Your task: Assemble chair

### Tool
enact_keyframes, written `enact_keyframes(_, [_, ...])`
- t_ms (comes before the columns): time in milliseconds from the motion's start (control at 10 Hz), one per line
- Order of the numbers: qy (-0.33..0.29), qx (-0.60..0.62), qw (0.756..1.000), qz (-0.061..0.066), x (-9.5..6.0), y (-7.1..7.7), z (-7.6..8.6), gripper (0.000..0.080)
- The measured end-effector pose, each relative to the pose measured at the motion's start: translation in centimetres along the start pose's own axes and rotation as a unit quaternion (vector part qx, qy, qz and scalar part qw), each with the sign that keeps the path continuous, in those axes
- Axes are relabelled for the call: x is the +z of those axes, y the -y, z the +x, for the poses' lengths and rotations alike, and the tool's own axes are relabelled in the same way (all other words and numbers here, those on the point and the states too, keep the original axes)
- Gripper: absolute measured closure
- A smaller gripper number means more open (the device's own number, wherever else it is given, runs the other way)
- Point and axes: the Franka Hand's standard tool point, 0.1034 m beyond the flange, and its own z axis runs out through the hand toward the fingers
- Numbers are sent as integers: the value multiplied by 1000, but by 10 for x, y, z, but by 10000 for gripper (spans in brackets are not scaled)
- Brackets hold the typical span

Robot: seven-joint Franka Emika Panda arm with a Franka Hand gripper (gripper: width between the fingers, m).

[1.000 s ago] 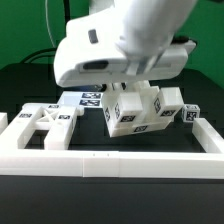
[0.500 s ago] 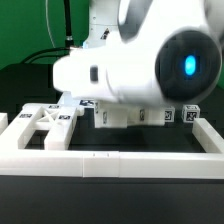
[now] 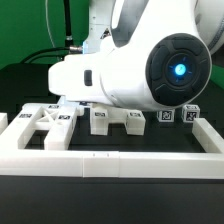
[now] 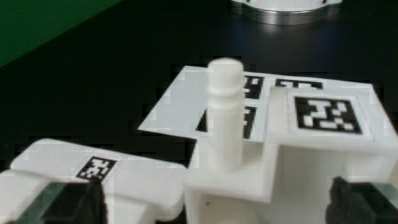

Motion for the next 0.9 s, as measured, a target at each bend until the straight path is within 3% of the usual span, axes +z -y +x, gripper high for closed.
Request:
enact_keyframes(700, [-36,0,999,-1,-16,-7,-7,150])
enact_keyframes(900, [-61,0,998,-6,-21,-9,-2,150])
